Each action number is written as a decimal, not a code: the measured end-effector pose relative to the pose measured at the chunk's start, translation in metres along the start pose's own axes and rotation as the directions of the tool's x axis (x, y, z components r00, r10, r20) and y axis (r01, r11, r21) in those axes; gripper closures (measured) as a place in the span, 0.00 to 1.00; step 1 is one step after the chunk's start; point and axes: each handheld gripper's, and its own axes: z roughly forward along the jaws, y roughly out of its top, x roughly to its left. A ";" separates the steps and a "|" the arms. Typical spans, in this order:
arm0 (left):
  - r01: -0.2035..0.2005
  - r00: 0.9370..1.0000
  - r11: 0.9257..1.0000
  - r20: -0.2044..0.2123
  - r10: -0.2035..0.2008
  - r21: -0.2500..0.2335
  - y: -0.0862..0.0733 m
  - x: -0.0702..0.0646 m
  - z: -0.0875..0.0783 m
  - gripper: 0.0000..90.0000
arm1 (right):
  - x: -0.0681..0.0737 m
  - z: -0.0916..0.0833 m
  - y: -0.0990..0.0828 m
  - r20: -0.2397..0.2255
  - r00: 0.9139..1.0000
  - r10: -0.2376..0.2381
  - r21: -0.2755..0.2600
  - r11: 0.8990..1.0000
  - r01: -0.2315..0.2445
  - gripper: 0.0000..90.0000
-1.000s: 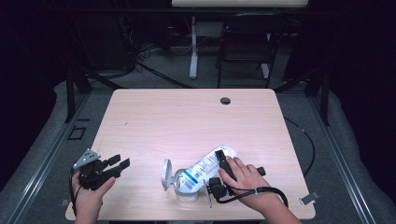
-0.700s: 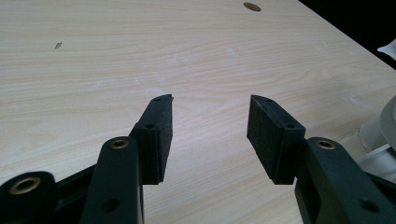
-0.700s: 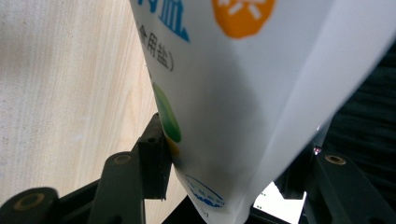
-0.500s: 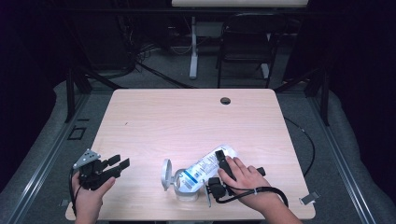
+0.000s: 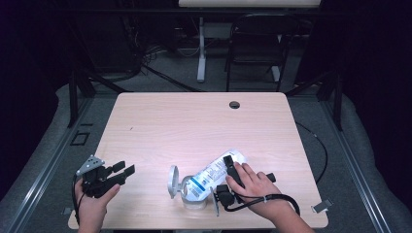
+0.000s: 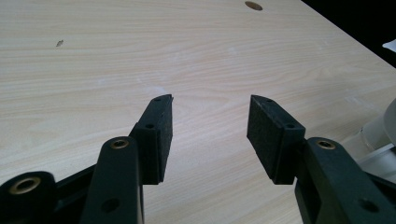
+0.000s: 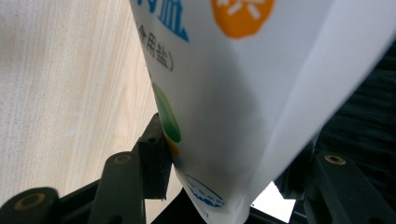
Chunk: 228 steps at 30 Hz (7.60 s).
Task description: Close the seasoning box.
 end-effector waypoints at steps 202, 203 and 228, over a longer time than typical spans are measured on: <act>0.031 0.999 1.000 -0.018 -0.031 0.000 -0.004 0.009 0.000 0.56 | -0.010 -0.007 0.001 0.021 0.996 -0.081 -0.008 0.997 0.082 0.58; 0.031 0.999 1.000 -0.018 -0.031 0.000 -0.004 0.009 0.000 0.56 | -0.010 -0.007 0.001 0.021 0.996 -0.082 -0.008 0.997 0.082 0.58; 0.031 0.999 1.000 -0.019 -0.031 0.004 -0.004 0.010 0.000 0.56 | -0.011 -0.008 0.001 0.025 0.995 -0.092 -0.008 0.996 0.092 0.58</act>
